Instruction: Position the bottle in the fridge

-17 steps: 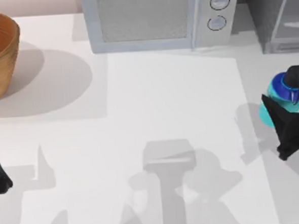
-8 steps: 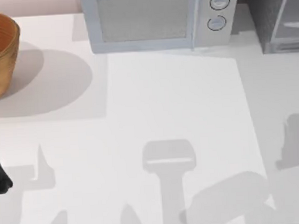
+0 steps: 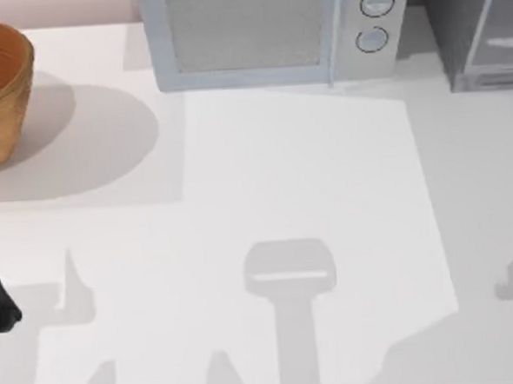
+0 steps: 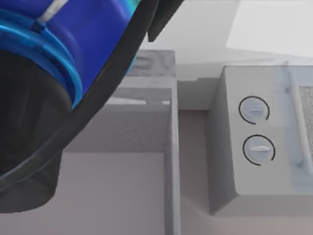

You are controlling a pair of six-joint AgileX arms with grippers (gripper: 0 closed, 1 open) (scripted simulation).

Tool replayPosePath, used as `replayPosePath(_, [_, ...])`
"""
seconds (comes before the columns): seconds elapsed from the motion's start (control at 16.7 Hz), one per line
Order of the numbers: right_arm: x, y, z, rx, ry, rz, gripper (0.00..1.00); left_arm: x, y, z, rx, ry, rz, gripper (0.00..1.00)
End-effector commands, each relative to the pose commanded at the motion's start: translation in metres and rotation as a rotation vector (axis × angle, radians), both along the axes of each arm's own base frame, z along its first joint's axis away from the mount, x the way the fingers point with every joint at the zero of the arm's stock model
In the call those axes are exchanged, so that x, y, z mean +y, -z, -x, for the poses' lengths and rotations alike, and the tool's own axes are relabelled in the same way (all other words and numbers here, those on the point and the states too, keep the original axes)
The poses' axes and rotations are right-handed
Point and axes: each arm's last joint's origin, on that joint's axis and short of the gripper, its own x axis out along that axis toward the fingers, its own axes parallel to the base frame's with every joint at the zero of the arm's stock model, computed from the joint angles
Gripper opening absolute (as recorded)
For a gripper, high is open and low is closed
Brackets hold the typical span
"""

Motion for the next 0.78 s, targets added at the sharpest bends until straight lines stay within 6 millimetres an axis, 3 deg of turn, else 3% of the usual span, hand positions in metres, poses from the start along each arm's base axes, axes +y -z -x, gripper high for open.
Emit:
replayPosePath(0.42, [0.000, -0.008, -0.001, -0.016, -0.010, -0.002, 0.01, 0.000, 0.000, 0.000, 0.000, 0.000, 0.000, 1.00])
replayPosePath(0.6, [-0.001, -0.035, -0.006, -0.066, -0.015, -0.001, 0.01, 0.000, 0.000, 0.000, 0.000, 0.000, 0.000, 1.00])
replayPosePath(0.78, [-0.005, -0.070, -0.025, -0.106, -0.012, 0.006, 0.01, 0.000, 0.000, 0.000, 0.000, 0.000, 0.000, 1.00])
